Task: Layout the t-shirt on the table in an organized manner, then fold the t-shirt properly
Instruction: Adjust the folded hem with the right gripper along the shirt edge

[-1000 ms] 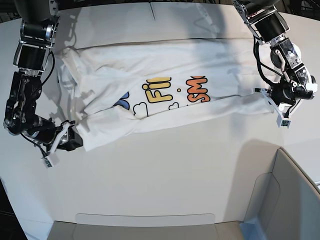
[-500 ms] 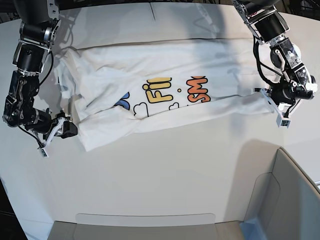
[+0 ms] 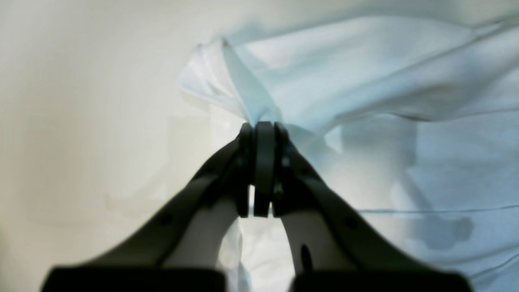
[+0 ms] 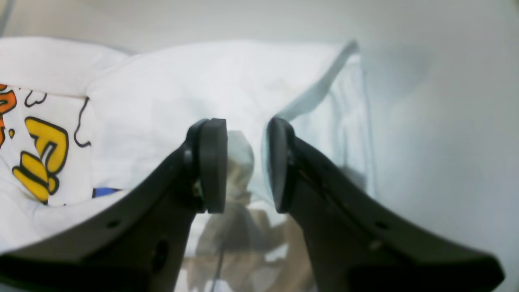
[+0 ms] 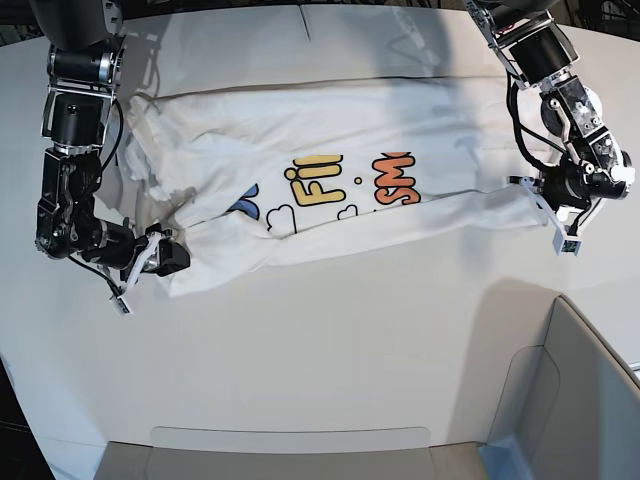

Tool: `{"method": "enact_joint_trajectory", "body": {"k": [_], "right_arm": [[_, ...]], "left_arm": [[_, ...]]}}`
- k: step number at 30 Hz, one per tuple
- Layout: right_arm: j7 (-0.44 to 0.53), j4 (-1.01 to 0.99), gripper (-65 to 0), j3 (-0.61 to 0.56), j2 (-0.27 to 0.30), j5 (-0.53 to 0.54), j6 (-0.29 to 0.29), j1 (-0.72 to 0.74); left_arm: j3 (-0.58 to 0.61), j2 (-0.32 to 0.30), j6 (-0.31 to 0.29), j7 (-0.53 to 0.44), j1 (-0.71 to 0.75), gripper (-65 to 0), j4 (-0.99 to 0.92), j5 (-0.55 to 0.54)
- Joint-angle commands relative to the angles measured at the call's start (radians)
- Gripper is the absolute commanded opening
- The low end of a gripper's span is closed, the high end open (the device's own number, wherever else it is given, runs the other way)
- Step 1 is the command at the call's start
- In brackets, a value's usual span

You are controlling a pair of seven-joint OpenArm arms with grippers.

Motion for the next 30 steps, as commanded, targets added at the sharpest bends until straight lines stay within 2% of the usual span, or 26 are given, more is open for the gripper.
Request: {"method": "enact_joint_trajectory", "body": {"k": [1, 6, 9, 20, 30], "right_arm": [[0.014, 0.011, -48.4, 0.003, 0.015, 0.02, 0.017, 0.033], [0.008, 0.013, -65.0, 0.003, 0.015, 0.02, 0.017, 0.036], [0.0, 0.041, -65.0, 0.003, 0.015, 0.02, 0.017, 0.036], [-0.124, 0.254, -65.0, 0.001, 0.011, 0.025, 0.017, 0.027], [-0.203, 0.432, -65.0, 0.006, 0.009, 0.028, 0.017, -0.082]], "left_arm": [[-0.001, -0.014, -0.001, -0.011, -0.017, -65.0, 0.016, -0.006], [-0.001, -0.014, -0.001, -0.011, -0.017, -65.0, 0.016, -0.006], [-0.001, -0.014, -0.001, -0.011, -0.02, -65.0, 0.016, -0.006], [-0.001, -0.014, -0.001, -0.011, -0.022, -65.0, 0.016, -0.006], [0.001, -0.019, -0.001, -0.011, -0.022, -65.0, 0.016, -0.006]]}}
